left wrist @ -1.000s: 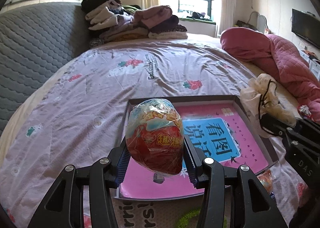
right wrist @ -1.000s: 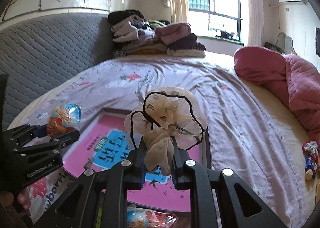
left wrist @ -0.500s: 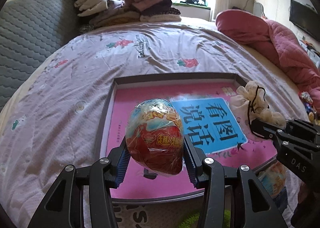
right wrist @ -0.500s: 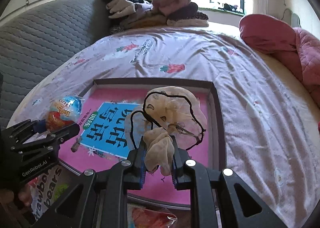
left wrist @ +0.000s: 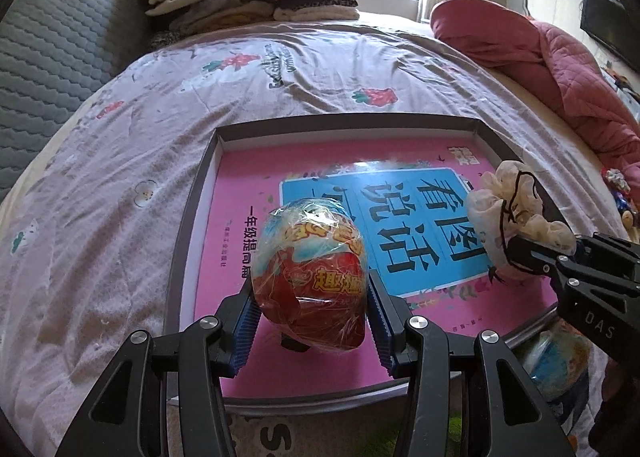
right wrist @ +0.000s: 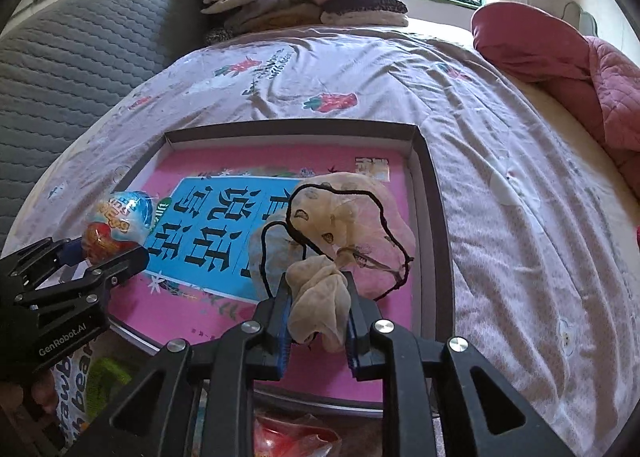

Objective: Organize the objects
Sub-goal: 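Lower and release the red egg into the tray while the right tool releases the pouch there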

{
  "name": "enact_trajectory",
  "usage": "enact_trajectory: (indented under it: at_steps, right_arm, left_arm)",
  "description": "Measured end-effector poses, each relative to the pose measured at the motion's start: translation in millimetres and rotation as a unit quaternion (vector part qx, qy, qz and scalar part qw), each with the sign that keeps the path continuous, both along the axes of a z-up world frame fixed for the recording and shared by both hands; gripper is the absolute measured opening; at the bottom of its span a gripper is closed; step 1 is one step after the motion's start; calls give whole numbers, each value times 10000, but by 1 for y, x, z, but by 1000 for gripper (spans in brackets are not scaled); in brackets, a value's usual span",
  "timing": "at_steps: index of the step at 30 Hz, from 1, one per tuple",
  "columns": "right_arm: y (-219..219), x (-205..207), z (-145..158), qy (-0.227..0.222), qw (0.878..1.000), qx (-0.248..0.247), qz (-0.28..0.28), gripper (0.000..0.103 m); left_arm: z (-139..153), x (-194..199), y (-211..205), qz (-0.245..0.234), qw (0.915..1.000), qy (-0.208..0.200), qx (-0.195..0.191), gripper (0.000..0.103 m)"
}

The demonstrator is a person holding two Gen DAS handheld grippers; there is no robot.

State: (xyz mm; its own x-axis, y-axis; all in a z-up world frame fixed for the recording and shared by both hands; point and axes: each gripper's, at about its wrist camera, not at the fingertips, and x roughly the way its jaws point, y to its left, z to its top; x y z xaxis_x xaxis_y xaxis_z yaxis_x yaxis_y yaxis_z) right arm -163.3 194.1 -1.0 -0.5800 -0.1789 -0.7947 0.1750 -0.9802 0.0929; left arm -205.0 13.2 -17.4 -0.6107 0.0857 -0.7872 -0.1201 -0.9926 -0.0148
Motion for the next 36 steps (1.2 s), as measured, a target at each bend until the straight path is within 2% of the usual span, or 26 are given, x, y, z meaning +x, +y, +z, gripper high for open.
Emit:
enact_trajectory:
  at_steps: [3, 6, 15, 21, 26, 36]
  right_arm:
    - [0, 0, 0, -23, 10000, -24, -19, 25]
    - [2, -1, 1, -17, 9999, -95, -56, 32]
    - [5, -2, 0, -40, 9999, 0, -157, 43]
    - [4, 0, 5, 63, 9999, 55, -121, 48]
    - [6, 3, 13, 214, 9997, 28, -141, 49]
    - [10, 9, 30, 444, 9989, -70, -151, 50]
  left_arm:
    - [-5, -4, -1, -3, 9999, -116, 42, 51]
    - [-9, -5, -1, 20, 9998, -195, 48, 51]
    - [-12, -5, 0, 59, 9997, -189, -116, 51]
    - [-10, -6, -4, 120, 9997, -198, -48, 52]
    - [2, 0, -5, 89, 9999, -27, 64, 60]
    - [15, 11, -1, -19, 9999, 165, 35, 65]
